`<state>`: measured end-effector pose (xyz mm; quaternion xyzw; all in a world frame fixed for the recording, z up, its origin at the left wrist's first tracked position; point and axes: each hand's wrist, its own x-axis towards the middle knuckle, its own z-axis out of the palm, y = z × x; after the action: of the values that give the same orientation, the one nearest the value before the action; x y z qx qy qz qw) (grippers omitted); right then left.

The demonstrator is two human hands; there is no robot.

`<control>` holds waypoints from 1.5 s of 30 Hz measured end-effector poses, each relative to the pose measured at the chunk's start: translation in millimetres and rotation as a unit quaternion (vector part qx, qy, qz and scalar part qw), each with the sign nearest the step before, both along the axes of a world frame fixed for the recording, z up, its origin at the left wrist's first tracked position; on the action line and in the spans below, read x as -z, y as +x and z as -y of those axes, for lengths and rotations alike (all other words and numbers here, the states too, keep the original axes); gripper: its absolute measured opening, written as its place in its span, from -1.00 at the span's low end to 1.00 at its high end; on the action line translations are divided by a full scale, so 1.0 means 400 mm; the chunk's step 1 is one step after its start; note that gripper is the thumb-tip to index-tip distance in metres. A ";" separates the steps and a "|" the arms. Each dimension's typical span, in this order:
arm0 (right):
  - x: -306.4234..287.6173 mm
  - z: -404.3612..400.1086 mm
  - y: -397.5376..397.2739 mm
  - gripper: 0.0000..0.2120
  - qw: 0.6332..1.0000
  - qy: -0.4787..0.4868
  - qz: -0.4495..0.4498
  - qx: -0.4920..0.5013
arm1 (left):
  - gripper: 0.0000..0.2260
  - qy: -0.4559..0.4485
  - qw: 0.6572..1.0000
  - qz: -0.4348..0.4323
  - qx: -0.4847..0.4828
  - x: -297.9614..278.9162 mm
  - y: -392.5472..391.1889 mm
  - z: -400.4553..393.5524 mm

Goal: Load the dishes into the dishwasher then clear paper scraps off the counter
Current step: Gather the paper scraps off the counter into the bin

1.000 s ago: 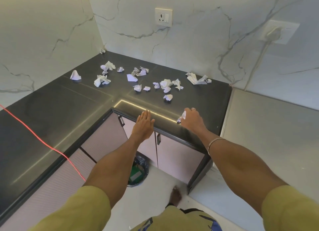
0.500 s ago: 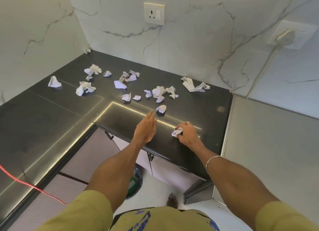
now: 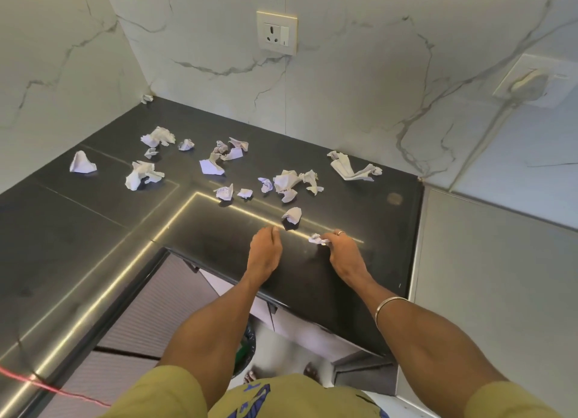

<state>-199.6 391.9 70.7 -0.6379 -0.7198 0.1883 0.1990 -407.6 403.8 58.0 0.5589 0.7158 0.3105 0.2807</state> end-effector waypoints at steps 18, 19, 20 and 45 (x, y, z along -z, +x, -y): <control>-0.037 -0.049 -0.278 -0.78 0.993 -0.075 0.002 -0.095 | -0.64 -0.212 0.725 0.641 -0.138 -0.019 -0.137 -0.018; -0.037 -0.050 -0.286 -0.78 0.992 -0.077 0.009 -0.096 | -0.64 -0.221 0.724 0.639 -0.138 -0.018 -0.135 -0.019; -0.037 -0.050 -0.293 -0.78 0.993 -0.073 0.009 -0.097 | -0.65 -0.232 0.724 0.634 -0.138 -0.017 -0.133 -0.022; -0.030 -0.217 -0.248 -0.68 0.987 0.157 -0.026 0.028 | -0.73 -0.244 0.688 0.660 -0.178 -0.025 -0.127 -0.194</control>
<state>-298.7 478.7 82.7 -0.6137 -0.7166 0.0844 0.3206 -458.4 481.4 67.9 -0.0166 0.4822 0.4582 0.7465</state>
